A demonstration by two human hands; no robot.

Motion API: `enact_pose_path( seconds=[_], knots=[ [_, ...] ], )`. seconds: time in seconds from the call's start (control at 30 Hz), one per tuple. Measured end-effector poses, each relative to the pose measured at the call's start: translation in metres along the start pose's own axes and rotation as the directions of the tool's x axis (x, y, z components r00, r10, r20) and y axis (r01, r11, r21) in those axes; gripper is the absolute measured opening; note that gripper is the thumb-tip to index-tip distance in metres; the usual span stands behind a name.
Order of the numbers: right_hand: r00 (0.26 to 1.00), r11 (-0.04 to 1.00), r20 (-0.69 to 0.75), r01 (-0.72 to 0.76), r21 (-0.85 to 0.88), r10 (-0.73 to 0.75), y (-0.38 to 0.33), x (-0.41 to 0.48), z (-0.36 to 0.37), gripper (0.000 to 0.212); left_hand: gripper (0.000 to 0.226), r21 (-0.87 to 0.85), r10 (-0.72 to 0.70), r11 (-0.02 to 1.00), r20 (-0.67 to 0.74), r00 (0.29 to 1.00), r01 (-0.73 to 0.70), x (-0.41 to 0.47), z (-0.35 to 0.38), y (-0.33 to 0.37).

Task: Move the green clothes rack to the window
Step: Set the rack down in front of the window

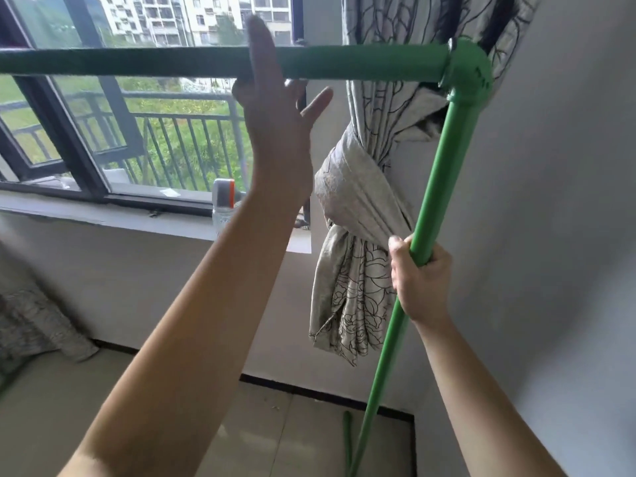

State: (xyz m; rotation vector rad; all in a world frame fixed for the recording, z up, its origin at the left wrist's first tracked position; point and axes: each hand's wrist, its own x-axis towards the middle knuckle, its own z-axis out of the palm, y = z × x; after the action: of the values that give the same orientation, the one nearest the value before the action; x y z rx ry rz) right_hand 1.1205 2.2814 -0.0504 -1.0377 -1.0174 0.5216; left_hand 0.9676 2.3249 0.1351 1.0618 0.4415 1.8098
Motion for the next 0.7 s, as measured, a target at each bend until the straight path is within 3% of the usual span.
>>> enact_pose_path(
  seconds=[0.1, 0.2, 0.27, 0.47, 0.6, 0.7],
  knots=[
    [0.988, 0.984, -0.012, -0.157, -0.084, 0.157, 0.04, -0.025, -0.005, 0.042, 0.026, -0.153, -0.069, 0.985, 0.065, 0.996, 0.078, 0.01, 0.001, 0.005],
    [0.943, 0.938, -0.028, -0.334, -0.098, 0.333, 0.068, -0.045, -0.015, 0.041, 0.022, -0.222, -0.128, 0.962, 0.15, 0.98, 0.16, 0.007, 0.001, 0.006],
    [0.926, 0.922, -0.045, -0.378, -0.089, 0.375, 0.071, -0.046, -0.016, 0.04, 0.015, -0.25, -0.158, 0.947, 0.19, 0.969, 0.203, 0.007, 0.0, 0.007],
    [0.923, 0.933, -0.177, -0.356, -0.056, 0.341, 0.078, -0.045, 0.008, 0.029, 0.011, -0.207, -0.088, 0.97, 0.183, 0.979, 0.126, 0.012, -0.01, 0.019],
    [0.942, 0.946, -0.097, -0.323, -0.018, 0.32, 0.078, -0.044, 0.031, 0.038, 0.015, -0.184, -0.047, 0.98, 0.151, 0.987, 0.075, 0.031, -0.03, 0.03],
    [0.942, 0.94, -0.032, -0.336, -0.052, 0.335, 0.084, -0.042, 0.035, 0.042, 0.024, -0.09, -0.092, 0.99, 0.171, 0.981, 0.109, 0.035, -0.044, 0.027]
  ],
)
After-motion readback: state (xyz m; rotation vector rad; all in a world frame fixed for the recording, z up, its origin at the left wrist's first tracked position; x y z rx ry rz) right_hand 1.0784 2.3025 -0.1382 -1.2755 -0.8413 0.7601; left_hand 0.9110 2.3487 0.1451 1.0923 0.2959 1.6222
